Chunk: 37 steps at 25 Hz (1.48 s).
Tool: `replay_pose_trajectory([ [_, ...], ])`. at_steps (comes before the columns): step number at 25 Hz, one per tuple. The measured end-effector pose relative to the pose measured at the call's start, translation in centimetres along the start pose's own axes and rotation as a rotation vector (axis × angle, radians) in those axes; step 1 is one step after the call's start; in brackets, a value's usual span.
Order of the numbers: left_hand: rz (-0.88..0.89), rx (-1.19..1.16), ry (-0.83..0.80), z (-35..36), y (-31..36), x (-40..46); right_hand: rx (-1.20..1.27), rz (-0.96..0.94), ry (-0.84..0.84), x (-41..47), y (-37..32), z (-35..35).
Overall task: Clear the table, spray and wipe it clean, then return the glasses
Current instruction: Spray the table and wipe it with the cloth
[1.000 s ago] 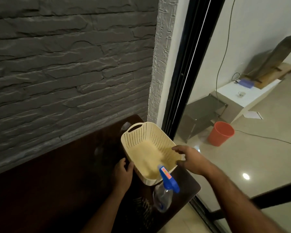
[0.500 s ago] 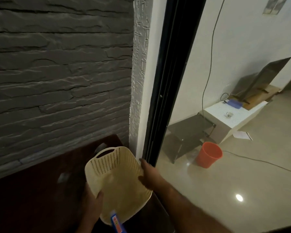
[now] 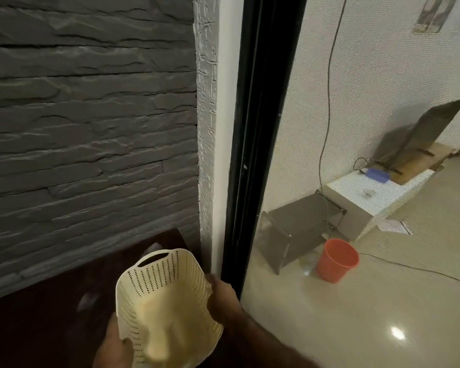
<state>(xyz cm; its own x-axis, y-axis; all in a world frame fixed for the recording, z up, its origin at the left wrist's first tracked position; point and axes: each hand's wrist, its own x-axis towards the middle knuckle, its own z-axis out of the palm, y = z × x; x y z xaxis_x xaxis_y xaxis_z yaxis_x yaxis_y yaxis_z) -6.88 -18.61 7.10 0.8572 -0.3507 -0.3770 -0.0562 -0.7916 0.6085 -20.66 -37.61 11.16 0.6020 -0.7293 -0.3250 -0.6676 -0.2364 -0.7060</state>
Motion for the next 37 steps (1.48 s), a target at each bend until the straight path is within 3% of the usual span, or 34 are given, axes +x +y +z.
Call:
replay_pose_trajectory([
  [8, 0.061, -0.066, 0.091, -5.6, 1.6, -1.8, -0.044, -0.131, 0.0, 1.4, -3.8, 0.3],
  [19, 0.013, -0.104, 0.282, -19.5, -4.0, -1.7, -0.114, -0.32, -0.141, -0.6, -17.9, 6.4],
  [27, 0.031, -0.099, 0.365, -31.3, -13.2, 1.1, -0.091, -0.342, -0.174, -4.5, -27.8, 16.7],
  [32, 0.014, -0.154, 0.309, -36.5, -21.7, 2.8, -0.02, -0.339, -0.2, -7.4, -29.6, 26.4],
  [37, -0.123, -0.242, 0.304, -37.8, -30.5, 5.9, -0.004, -0.282, -0.225, -9.3, -30.4, 34.3],
])
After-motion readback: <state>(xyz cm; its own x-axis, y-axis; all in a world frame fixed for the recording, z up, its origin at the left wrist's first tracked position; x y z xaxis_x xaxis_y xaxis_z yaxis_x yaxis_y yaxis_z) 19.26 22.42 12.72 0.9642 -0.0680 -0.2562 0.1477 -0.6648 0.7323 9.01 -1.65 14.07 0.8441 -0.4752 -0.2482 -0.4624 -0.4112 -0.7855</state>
